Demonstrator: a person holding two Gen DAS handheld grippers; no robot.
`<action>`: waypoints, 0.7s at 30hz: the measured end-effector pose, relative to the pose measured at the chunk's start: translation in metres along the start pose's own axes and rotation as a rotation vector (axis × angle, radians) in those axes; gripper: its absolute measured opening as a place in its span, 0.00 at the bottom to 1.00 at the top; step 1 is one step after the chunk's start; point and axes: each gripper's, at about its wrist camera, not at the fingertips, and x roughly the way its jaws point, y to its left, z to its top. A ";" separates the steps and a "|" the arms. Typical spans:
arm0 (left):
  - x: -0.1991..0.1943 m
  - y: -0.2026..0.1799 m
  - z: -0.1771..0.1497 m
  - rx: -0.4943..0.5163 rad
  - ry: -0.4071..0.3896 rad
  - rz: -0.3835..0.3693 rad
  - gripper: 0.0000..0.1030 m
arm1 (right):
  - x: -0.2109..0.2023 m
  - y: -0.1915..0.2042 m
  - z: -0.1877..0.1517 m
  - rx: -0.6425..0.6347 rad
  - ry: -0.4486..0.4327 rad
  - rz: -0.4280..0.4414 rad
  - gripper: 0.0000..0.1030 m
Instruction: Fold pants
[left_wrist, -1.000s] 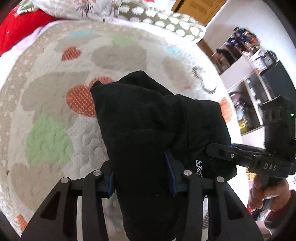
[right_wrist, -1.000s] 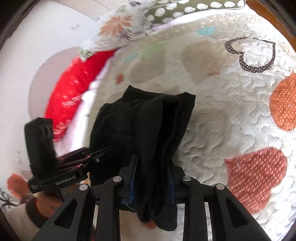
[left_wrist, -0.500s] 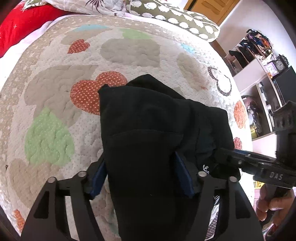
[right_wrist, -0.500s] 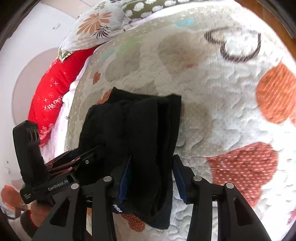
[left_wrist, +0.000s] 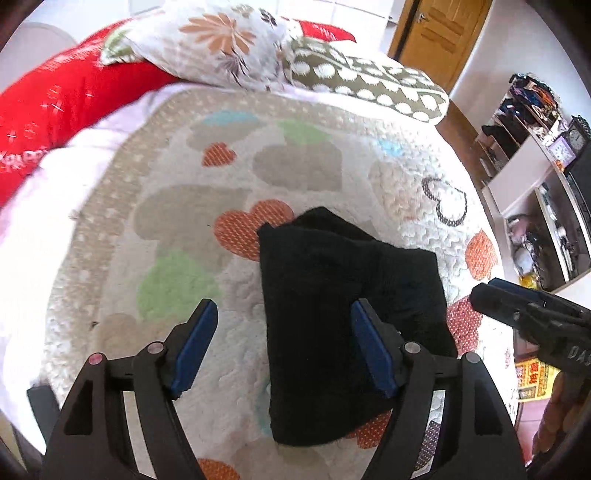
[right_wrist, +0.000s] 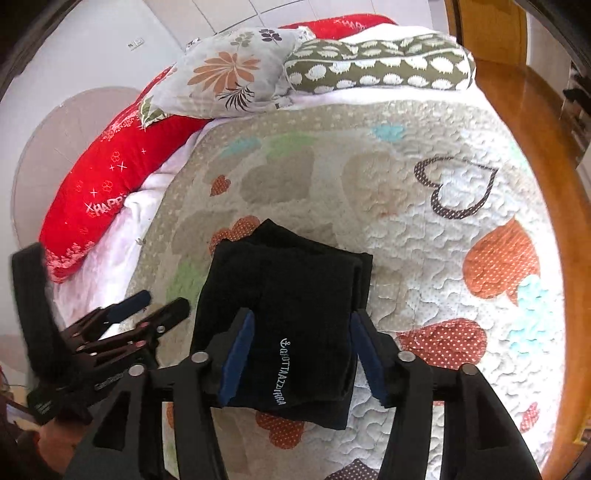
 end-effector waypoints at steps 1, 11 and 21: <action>-0.004 0.000 -0.001 -0.003 -0.006 0.005 0.72 | -0.001 0.003 -0.001 -0.006 -0.001 -0.014 0.55; -0.044 -0.009 -0.011 -0.001 -0.037 0.103 0.72 | -0.022 0.010 -0.016 0.001 -0.021 -0.081 0.56; -0.064 -0.011 -0.013 0.011 -0.048 0.132 0.72 | -0.038 0.019 -0.019 -0.011 -0.041 -0.110 0.61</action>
